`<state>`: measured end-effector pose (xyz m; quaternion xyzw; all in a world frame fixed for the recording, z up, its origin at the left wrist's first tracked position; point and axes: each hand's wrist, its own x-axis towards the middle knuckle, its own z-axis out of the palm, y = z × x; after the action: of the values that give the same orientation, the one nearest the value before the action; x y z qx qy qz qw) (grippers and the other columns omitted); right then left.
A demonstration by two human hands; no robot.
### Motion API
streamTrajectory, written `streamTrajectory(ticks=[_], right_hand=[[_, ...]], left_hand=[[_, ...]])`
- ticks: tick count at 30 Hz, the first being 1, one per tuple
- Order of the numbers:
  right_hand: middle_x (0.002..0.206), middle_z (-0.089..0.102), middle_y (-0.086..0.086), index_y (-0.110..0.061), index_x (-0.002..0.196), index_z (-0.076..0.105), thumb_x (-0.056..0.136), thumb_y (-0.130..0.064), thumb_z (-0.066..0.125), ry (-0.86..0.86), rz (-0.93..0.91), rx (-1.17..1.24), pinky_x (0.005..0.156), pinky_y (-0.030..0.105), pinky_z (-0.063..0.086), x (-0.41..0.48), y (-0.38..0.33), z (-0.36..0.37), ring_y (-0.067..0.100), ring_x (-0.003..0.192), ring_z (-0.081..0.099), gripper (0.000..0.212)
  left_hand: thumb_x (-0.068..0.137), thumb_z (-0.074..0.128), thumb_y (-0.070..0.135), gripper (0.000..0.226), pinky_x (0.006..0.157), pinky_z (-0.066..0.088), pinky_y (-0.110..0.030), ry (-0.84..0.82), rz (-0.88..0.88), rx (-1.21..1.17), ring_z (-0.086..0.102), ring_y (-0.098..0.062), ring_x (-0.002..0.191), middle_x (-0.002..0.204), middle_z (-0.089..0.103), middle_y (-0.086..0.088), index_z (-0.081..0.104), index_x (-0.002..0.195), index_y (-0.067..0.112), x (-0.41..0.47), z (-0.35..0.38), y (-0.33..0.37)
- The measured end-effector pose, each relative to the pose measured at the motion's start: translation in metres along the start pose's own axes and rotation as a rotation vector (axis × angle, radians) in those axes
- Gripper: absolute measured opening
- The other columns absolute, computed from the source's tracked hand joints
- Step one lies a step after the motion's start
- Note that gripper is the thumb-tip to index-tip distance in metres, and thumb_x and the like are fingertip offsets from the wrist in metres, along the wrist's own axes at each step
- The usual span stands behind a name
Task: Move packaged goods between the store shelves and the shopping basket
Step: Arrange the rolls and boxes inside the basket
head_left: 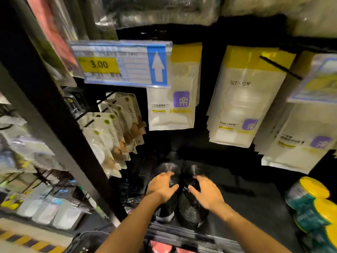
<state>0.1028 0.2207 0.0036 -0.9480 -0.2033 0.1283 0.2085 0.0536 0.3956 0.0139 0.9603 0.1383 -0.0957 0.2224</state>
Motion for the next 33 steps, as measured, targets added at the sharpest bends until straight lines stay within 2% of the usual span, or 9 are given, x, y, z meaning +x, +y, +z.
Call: streamTrajectory(ticks=[3,8,14,18,21,24,28,33], right_hand=[[0.140,0.045,-0.004,-0.023,0.138,0.040,0.095,-0.045,0.046,-0.023,-0.104,-0.023,0.102,0.029,0.037,-0.018,-0.004,-0.003,0.015,0.128,0.044,0.049],[0.142,0.044,-0.003,-0.024,0.139,0.039,0.096,-0.044,0.043,-0.132,-0.301,-0.078,0.103,0.027,0.035,-0.064,-0.006,0.011,0.015,0.130,0.042,0.047],[0.132,0.051,0.000,-0.021,0.132,0.045,0.094,-0.040,0.048,-0.283,-0.508,-0.112,0.099,0.030,0.036,-0.125,-0.011,0.043,0.020,0.125,0.048,0.043],[0.139,0.049,0.001,-0.021,0.140,0.039,0.095,-0.040,0.047,-0.352,-0.623,-0.116,0.104,0.026,0.030,-0.163,-0.026,0.064,0.018,0.129,0.043,0.050],[0.136,0.050,0.001,-0.021,0.136,0.043,0.095,-0.041,0.047,-0.436,-0.678,-0.128,0.104,0.029,0.034,-0.186,-0.042,0.081,0.019,0.126,0.046,0.046],[0.132,0.052,0.000,-0.022,0.134,0.044,0.094,-0.042,0.049,-0.491,-0.737,-0.136,0.098,0.031,0.041,-0.205,-0.061,0.099,0.018,0.120,0.050,0.045],[0.137,0.048,-0.002,-0.024,0.138,0.040,0.094,-0.041,0.049,-0.545,-0.802,-0.162,0.096,0.029,0.041,-0.221,-0.089,0.119,0.017,0.122,0.049,0.047],[0.139,0.047,0.000,-0.021,0.139,0.039,0.094,-0.041,0.047,-0.636,-0.871,-0.206,0.097,0.031,0.040,-0.226,-0.128,0.152,0.019,0.123,0.048,0.050]], left_hand=[[0.094,0.047,0.047,0.055,0.103,0.036,-0.031,-0.010,-0.035,0.003,0.042,-0.023,0.130,0.143,0.044,-0.003,0.034,0.143,0.025,-0.029,0.002,0.000],[0.093,0.050,0.045,0.051,0.099,0.035,-0.028,0.095,-0.118,-0.047,0.047,-0.020,0.125,0.137,0.050,-0.002,0.041,0.138,0.022,-0.100,0.024,-0.006],[0.088,0.051,0.047,0.036,0.086,0.046,-0.034,0.169,-0.346,-0.100,0.058,-0.026,0.110,0.115,0.063,-0.004,0.055,0.118,0.025,-0.208,0.070,-0.019],[0.089,0.050,0.046,0.040,0.090,0.045,-0.035,0.165,-0.493,-0.125,0.056,-0.028,0.112,0.118,0.062,-0.008,0.056,0.117,0.018,-0.276,0.097,-0.031],[0.090,0.052,0.045,0.044,0.094,0.044,-0.035,0.208,-0.611,-0.157,0.053,-0.025,0.117,0.127,0.058,-0.005,0.052,0.126,0.021,-0.321,0.111,-0.040],[0.088,0.053,0.047,0.045,0.093,0.044,-0.033,0.247,-0.691,-0.179,0.054,-0.020,0.115,0.127,0.058,0.000,0.049,0.129,0.028,-0.357,0.118,-0.051],[0.085,0.054,0.053,0.043,0.090,0.048,-0.036,0.302,-0.784,-0.256,0.057,-0.017,0.107,0.120,0.061,0.004,0.054,0.121,0.030,-0.391,0.120,-0.066],[0.089,0.052,0.047,0.045,0.094,0.045,-0.032,0.322,-0.890,-0.301,0.054,-0.019,0.114,0.125,0.058,0.001,0.050,0.128,0.024,-0.414,0.125,-0.099]])
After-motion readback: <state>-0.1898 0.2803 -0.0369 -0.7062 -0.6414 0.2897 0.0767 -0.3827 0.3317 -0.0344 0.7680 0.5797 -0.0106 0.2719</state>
